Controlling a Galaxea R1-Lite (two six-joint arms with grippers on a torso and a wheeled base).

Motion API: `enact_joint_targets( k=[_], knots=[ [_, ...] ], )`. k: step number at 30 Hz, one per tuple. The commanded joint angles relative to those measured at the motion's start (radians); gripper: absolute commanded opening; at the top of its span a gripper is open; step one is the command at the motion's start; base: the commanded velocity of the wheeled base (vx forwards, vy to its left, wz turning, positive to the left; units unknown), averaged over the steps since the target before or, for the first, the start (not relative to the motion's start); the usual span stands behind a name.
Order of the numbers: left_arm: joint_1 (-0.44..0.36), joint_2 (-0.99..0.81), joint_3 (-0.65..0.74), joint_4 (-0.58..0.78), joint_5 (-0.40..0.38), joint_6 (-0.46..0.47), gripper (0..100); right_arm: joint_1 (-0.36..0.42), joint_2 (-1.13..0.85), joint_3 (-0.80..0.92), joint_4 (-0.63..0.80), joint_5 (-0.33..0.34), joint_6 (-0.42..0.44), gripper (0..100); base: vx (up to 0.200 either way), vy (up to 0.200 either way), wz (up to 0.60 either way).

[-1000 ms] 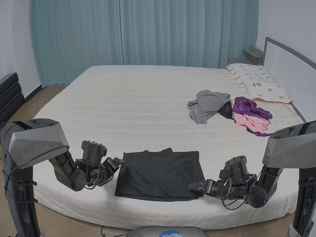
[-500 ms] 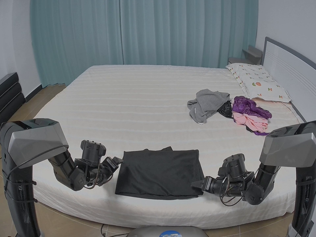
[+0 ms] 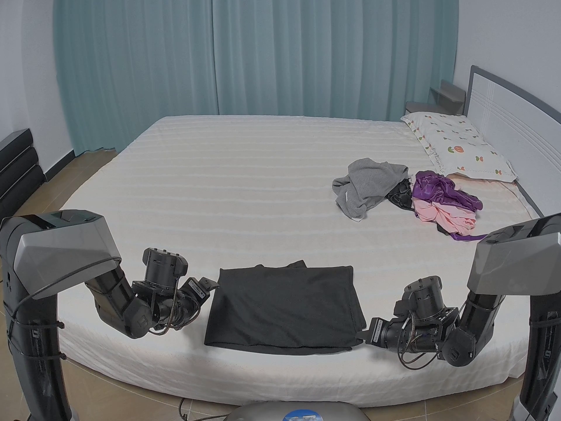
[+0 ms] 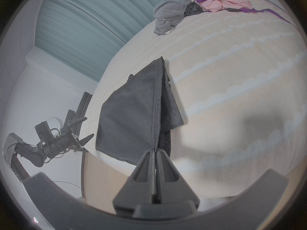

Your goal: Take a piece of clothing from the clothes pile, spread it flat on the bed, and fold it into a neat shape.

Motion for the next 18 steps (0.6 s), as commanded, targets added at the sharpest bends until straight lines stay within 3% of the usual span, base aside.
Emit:
enact_joint_targets(
  k=[1, 13, 14, 18],
  knots=[
    [0.000, 0.000, 0.002, 0.000, 0.001, -0.001, 100, -0.010, -0.012, 0.012, -0.001, 0.001, -0.003, 0, 0.000, 0.000, 0.00],
    [0.000, -0.001, 0.002, 0.000, 0.001, -0.001, 100, -0.016, -0.007, 0.024, -0.001, 0.002, -0.011, 0, 0.000, 0.000, 0.00],
    [0.000, -0.001, 0.002, 0.000, 0.001, -0.001, 100, -0.016, -0.006, 0.023, -0.001, 0.002, -0.011, 100, 0.000, 0.000, 0.00],
    [0.000, 0.000, 0.003, 0.000, 0.001, -0.001, 100, -0.018, -0.015, 0.023, -0.002, 0.005, -0.005, 100, 0.000, 0.000, 0.00]
  ],
)
